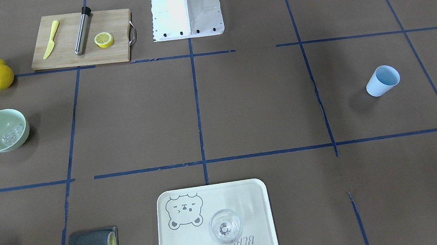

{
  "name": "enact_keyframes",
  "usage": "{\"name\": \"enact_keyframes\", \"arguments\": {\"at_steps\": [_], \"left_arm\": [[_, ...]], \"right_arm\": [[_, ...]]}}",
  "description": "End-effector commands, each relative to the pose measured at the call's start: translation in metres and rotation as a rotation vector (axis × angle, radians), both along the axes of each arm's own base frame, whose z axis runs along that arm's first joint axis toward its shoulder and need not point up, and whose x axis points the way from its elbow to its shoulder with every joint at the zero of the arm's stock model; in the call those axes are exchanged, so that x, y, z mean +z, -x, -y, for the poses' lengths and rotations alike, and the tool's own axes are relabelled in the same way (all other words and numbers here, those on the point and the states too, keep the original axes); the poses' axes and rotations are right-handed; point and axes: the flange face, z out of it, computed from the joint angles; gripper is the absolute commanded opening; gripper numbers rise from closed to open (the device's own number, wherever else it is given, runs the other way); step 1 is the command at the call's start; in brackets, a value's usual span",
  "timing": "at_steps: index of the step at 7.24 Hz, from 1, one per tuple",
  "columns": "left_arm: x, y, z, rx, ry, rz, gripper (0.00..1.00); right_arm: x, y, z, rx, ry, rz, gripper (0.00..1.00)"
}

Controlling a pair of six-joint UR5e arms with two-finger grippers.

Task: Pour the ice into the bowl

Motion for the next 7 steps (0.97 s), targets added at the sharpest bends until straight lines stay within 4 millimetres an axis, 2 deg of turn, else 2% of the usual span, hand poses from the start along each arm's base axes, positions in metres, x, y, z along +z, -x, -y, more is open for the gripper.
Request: {"name": "enact_keyframes", "arguments": {"at_steps": [1, 4, 6, 7], "left_arm": [[0.012, -0.001, -0.012, -0.005, 0.035, -0.008, 1.00], [0.016, 0.000, -0.013, -0.006, 0.044, -0.011, 1.00], [0.016, 0.000, -0.013, -0.006, 0.043, -0.011, 1.00], [0.015, 0.000, -0.013, -0.006, 0.041, -0.010, 1.00]], "right_arm": [[0.014, 0.000, -0.001, 0.006, 0.033, 0.007, 1.00], [0.021, -0.015, -0.006, 0.045, 0.054, 0.027, 1.00], [0.043, -0.020, -0.009, 0.054, 0.092, 0.029, 1.00], [0.042, -0.021, -0.008, 0.057, 0.093, 0.028, 1.00]]}}
